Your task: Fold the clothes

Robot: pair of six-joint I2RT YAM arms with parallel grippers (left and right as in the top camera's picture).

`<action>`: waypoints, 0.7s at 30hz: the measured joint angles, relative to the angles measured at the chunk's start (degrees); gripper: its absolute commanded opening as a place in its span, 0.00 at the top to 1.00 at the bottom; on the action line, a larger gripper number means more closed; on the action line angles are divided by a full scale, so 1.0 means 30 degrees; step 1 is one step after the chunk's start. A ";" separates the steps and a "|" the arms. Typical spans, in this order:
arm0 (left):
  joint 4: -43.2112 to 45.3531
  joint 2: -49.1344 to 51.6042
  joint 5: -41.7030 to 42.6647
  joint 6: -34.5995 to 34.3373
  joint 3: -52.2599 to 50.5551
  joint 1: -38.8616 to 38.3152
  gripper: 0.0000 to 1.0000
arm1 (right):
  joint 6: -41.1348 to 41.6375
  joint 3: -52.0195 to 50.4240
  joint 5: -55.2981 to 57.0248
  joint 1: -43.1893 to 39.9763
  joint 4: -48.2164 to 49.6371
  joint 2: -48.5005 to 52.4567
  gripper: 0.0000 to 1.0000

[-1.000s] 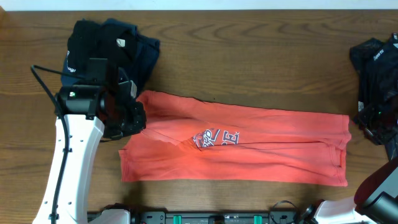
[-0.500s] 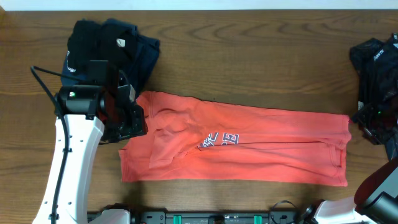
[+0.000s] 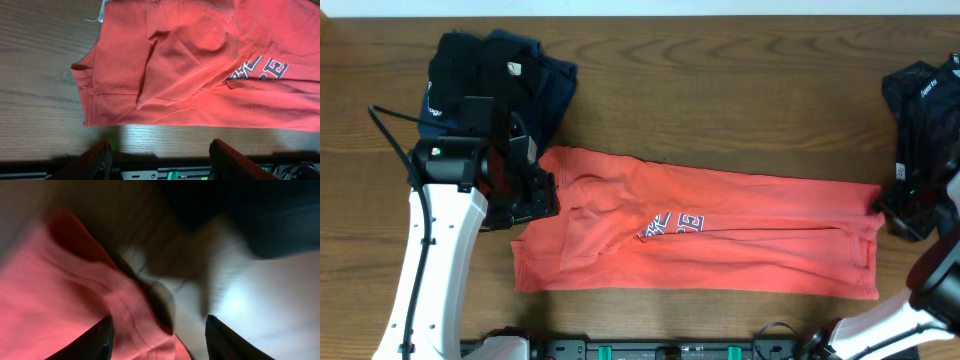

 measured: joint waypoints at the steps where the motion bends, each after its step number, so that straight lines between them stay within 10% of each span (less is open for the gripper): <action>1: -0.0007 0.0000 0.0000 0.0000 -0.0007 0.0000 0.35 | -0.0423 0.0036 -0.0284 0.0000 -0.0066 0.0015 0.44; 21: 0.1129 0.0000 -0.0007 0.0138 -0.0007 0.0000 0.35 | -0.2827 0.0131 -0.2055 -0.0073 -0.3730 0.0903 0.80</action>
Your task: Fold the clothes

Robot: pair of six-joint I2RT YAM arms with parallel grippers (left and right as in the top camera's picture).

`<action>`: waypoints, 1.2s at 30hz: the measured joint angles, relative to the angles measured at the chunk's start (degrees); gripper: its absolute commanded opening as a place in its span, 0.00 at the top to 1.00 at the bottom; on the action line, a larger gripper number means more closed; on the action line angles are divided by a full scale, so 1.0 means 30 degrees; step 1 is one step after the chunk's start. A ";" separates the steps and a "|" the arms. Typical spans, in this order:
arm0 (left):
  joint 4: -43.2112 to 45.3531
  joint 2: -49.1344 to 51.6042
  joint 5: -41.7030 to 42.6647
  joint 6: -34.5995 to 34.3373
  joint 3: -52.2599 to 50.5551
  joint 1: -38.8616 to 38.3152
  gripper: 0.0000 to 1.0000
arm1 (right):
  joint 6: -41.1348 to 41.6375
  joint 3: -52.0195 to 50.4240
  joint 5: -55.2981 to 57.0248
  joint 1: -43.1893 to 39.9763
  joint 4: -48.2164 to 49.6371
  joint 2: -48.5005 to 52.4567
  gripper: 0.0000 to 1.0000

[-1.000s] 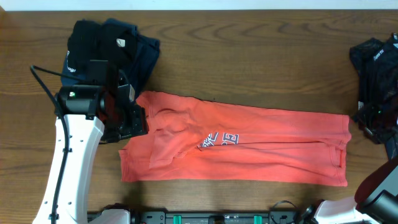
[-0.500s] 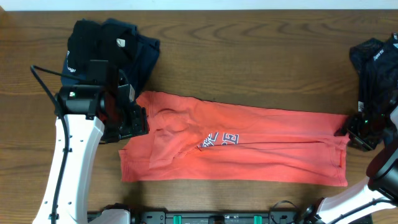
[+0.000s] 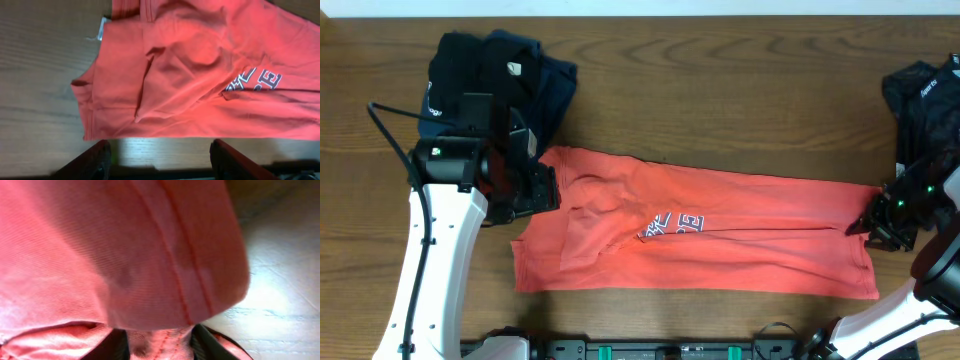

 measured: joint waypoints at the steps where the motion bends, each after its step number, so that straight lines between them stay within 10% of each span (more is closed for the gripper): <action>1: 0.0022 0.0000 0.0000 0.0007 0.0000 0.0000 0.35 | 0.0095 -0.0007 0.0102 -0.0007 0.0022 0.0000 0.86; 3: 0.0022 0.0000 0.0000 0.0051 0.0000 0.0000 0.35 | 0.0270 -0.0015 0.0313 -0.0146 0.0080 0.0044 0.98; 36: 0.0051 0.0000 0.0000 0.0809 0.0000 0.0000 0.34 | 0.0976 0.6360 0.0022 -0.1005 -0.2448 -0.1741 0.99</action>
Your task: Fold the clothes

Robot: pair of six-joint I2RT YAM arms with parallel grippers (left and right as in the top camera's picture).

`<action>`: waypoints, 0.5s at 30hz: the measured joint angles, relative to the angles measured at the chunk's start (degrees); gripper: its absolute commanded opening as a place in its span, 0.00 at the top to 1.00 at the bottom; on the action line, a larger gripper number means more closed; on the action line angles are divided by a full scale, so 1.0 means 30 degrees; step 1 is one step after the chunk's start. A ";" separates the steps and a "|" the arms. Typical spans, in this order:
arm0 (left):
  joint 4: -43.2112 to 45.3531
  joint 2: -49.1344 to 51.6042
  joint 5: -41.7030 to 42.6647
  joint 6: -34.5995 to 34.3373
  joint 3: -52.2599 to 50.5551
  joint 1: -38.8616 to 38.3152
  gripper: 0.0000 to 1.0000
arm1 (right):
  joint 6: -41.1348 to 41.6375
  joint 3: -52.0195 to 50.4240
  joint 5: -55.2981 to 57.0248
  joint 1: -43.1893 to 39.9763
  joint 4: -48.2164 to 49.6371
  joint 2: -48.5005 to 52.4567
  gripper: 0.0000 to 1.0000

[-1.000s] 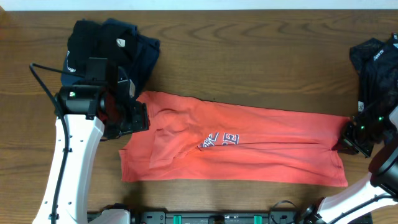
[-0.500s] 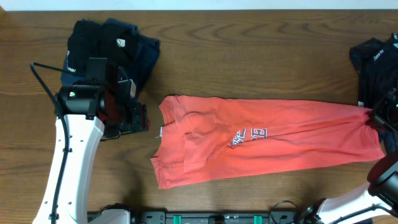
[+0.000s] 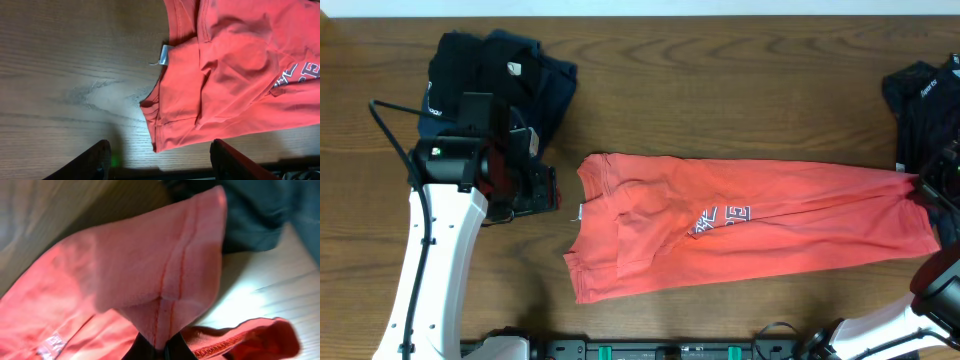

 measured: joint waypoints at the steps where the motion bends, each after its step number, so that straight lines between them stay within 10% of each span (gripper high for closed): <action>1: 0.0000 0.0000 0.0000 0.0000 0.0000 0.0000 0.34 | 0.0000 0.0022 -0.0255 0.0102 -0.0131 -0.0015 0.99; 15: 0.0007 0.0000 0.0000 0.0000 0.0000 0.0000 0.34 | -0.0073 0.0306 0.0153 0.7526 -0.2616 -0.1865 0.99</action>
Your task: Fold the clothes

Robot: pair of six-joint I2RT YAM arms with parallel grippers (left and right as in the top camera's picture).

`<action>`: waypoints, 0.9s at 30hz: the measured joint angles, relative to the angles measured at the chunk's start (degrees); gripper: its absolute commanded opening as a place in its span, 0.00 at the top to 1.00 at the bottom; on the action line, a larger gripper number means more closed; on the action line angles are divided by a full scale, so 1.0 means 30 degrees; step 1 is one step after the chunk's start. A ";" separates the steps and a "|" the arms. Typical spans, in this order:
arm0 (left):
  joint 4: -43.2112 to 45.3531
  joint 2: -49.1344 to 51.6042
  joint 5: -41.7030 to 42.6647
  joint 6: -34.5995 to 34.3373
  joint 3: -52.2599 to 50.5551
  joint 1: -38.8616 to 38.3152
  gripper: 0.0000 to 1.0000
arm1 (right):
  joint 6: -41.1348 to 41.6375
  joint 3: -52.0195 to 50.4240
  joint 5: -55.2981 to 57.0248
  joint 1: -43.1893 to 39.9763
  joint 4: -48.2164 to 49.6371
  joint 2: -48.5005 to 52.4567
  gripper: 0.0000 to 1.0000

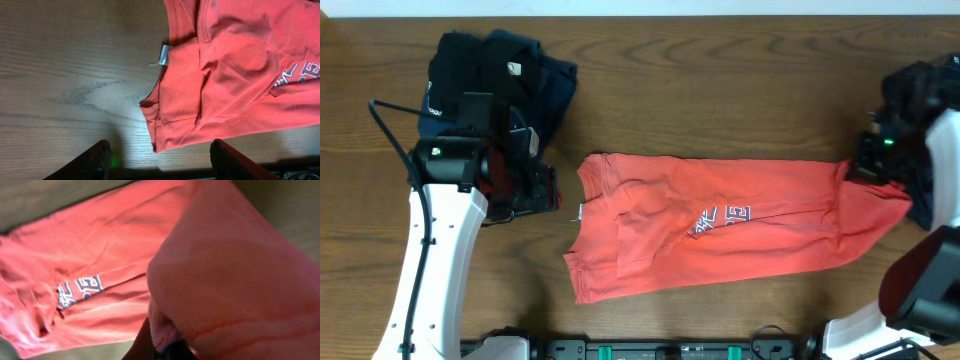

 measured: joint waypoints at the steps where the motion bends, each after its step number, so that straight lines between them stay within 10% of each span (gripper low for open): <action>1: 0.0000 0.0000 0.0007 0.0000 0.0000 0.0000 0.34 | 0.0015 -0.0015 0.0335 0.0656 -0.0087 0.0000 0.99; 27: 0.0051 0.0000 0.0000 0.0000 0.0000 0.0000 0.35 | 0.0758 -0.3672 0.2805 0.6441 -0.0401 -0.0007 0.98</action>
